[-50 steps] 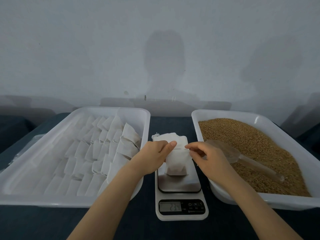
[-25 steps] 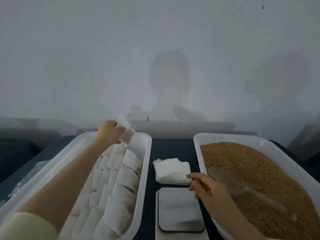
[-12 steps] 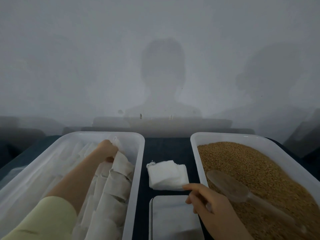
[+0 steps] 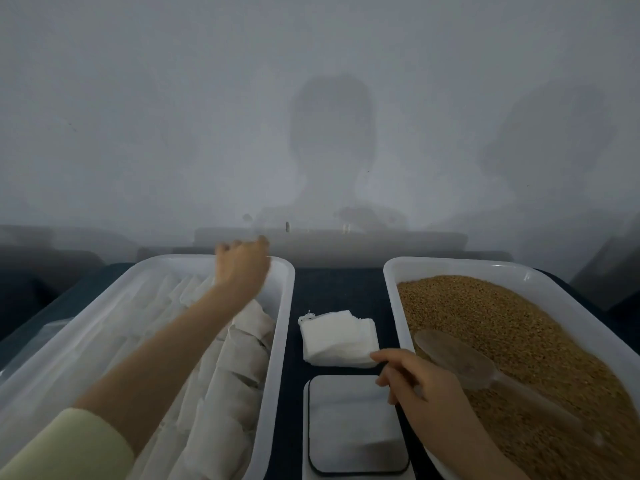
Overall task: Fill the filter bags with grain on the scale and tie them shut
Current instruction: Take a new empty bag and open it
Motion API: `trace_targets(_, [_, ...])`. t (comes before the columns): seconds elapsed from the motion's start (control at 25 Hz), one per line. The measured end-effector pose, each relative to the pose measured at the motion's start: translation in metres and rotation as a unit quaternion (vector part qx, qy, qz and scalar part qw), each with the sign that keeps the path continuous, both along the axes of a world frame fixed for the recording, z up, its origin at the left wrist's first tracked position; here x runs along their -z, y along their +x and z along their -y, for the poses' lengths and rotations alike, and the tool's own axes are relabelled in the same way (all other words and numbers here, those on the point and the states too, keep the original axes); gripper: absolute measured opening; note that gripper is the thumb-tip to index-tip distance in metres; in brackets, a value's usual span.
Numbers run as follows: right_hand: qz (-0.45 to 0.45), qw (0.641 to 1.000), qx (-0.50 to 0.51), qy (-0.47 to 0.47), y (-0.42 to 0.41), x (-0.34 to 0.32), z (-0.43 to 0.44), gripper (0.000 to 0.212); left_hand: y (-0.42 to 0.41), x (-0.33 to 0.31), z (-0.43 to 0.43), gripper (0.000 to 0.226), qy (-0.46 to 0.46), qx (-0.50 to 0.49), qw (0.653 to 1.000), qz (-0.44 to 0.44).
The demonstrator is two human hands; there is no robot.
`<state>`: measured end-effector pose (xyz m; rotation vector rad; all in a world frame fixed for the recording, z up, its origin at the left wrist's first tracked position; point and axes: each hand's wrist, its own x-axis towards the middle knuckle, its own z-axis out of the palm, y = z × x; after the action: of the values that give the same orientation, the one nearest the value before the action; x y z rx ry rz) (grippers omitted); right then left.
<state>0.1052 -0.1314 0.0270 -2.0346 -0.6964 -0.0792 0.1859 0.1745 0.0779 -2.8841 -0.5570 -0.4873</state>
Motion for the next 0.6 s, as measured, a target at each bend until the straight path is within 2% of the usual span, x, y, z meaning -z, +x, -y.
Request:
trace_targets(0.08, [0.016, 1.0, 0.019, 0.014, 0.0, 0.0, 0.001, 0.033, -0.003, 0.0, 0.044, 0.023, 0.016, 0.124, 0.992, 0.016])
trace_targets(0.16, [0.03, 0.998, 0.042, 0.027, 0.001, 0.0, 0.003, 0.032, -0.007, 0.013, 0.088, 0.027, 0.007, 0.202, 0.976, -0.078])
trace_targets(0.28, [0.039, 0.997, 0.054, 0.041, 0.0, 0.0, 0.005, 0.031, -0.007, 0.039, 0.117, 0.035, -0.042, 0.193, 0.951, -0.237])
trace_targets(0.36, [0.034, 0.997, 0.053, 0.045, 0.0, 0.0, 0.006, 0.032, -0.007, 0.051, 0.118, 0.035, -0.037, 0.183, 0.94, -0.286])
trace_targets(0.48, [0.033, 0.997, 0.054, 0.045, 0.001, 0.0, 0.006, 0.033, -0.01, 0.066, 0.116, 0.019, 0.017, 0.19, 0.941, -0.28])
trace_targets(0.6, [0.034, 0.997, 0.055, 0.046, 0.0, 0.0, 0.006, 0.032, -0.012, 0.071, 0.117, 0.015, -0.005, 0.182, 0.954, -0.238])
